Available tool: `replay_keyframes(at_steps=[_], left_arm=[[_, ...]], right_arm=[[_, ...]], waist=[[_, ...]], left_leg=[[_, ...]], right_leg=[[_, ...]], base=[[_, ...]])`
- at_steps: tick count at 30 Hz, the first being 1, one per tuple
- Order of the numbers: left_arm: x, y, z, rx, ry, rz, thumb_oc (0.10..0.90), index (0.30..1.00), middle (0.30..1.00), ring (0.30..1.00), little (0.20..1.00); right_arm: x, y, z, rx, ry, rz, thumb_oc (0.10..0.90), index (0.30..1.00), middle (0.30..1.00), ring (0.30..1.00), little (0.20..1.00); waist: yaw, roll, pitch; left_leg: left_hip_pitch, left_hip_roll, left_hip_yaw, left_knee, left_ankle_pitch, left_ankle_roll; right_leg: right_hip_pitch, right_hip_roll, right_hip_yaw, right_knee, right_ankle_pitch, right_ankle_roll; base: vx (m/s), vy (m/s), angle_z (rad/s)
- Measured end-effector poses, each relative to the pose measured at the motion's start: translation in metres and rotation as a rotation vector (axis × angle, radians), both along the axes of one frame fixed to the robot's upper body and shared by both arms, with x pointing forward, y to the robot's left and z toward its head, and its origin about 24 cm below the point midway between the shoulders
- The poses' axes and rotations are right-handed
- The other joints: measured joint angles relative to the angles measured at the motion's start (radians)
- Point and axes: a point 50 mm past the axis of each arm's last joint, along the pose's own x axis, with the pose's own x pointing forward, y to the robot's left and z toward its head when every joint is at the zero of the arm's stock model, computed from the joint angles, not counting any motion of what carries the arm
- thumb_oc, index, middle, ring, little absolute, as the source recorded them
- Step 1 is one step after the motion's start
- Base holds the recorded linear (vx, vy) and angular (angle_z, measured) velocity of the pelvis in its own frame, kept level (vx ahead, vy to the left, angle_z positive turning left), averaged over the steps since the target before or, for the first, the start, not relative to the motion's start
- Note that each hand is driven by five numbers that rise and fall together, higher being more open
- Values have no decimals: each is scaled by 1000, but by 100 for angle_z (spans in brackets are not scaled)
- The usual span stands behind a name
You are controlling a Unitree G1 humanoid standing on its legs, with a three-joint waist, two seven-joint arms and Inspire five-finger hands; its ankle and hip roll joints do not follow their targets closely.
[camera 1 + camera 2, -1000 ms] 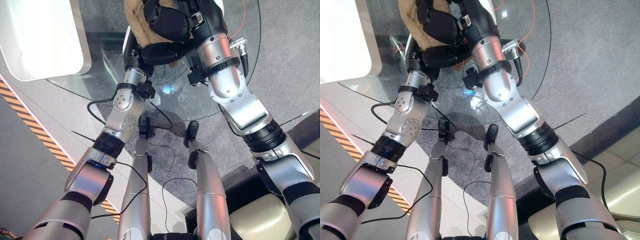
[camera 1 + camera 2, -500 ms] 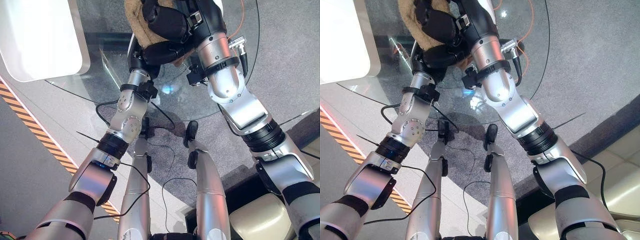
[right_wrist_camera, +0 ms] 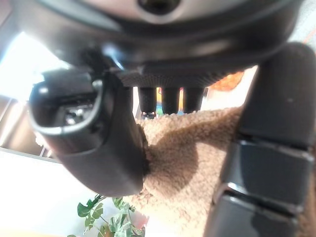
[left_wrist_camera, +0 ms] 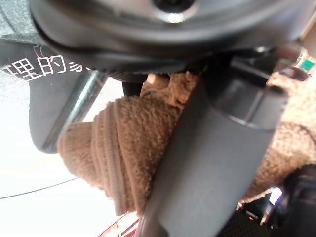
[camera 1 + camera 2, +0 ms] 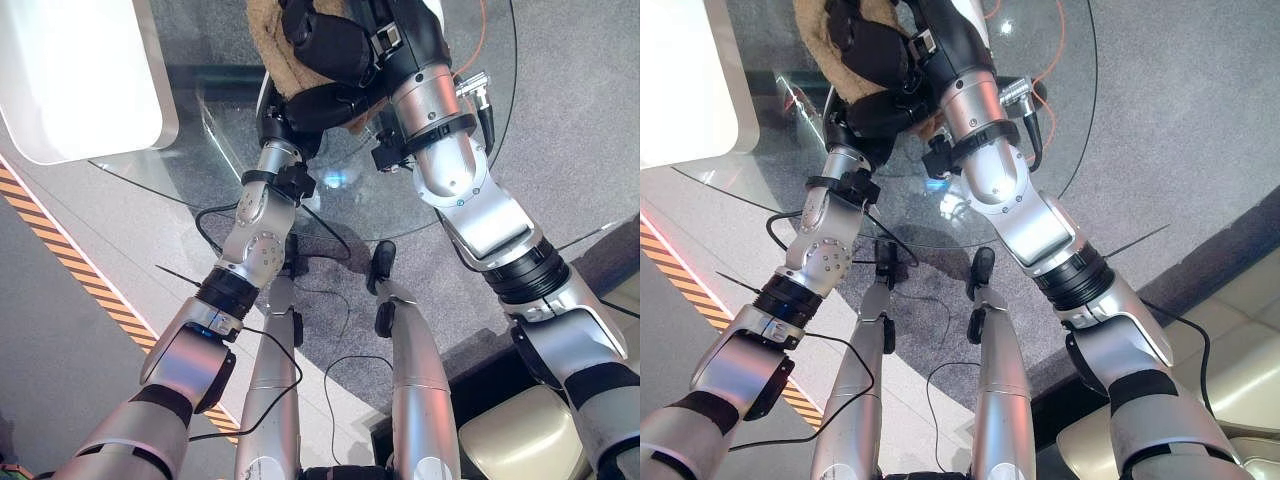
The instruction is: Wipe the table with a cloth and put it in the basket.
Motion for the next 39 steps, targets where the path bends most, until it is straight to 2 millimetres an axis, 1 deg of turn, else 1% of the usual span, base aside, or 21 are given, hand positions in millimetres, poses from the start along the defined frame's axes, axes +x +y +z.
replay_keyframes(at_steps=[13,14,15,16,39], left_arm=[[0,0,0,-13,1,-7,100,300,300,300,200],[0,0,0,-13,2,-7,100,300,300,300,200],[0,0,0,-14,1,-9,100,300,300,300,200],[0,0,0,-13,1,-8,100,300,300,300,200],[0,0,1,-14,-4,-12,100,300,300,300,200]], right_arm=[[-1,1,1,-3,-8,-2,100,300,300,300,200],[-1,1,1,-3,-8,-2,320,488,488,488,420],[-1,1,1,-2,-9,-3,655,775,775,775,755],[-1,1,1,-1,-8,-1,800,900,900,900,900],[-1,1,1,1,-17,-7,800,900,900,900,900]], waist=[[-1,0,0],[-1,0,0],[-1,0,0],[-1,0,0],[-2,0,0]], left_leg=[[-1,0,2,1,1,0],[0,1,2,-1,1,0],[-1,0,2,0,2,0],[-2,0,2,0,2,0],[-4,0,3,-5,2,1]], right_leg=[[-2,0,1,2,2,0],[-1,0,1,0,2,0],[-3,-1,1,1,3,0],[-3,0,1,0,3,0],[-6,0,2,-3,3,1]], base=[[-1,0,0],[0,0,0],[-52,7,0],[0,0,0],[-3,1,0]])
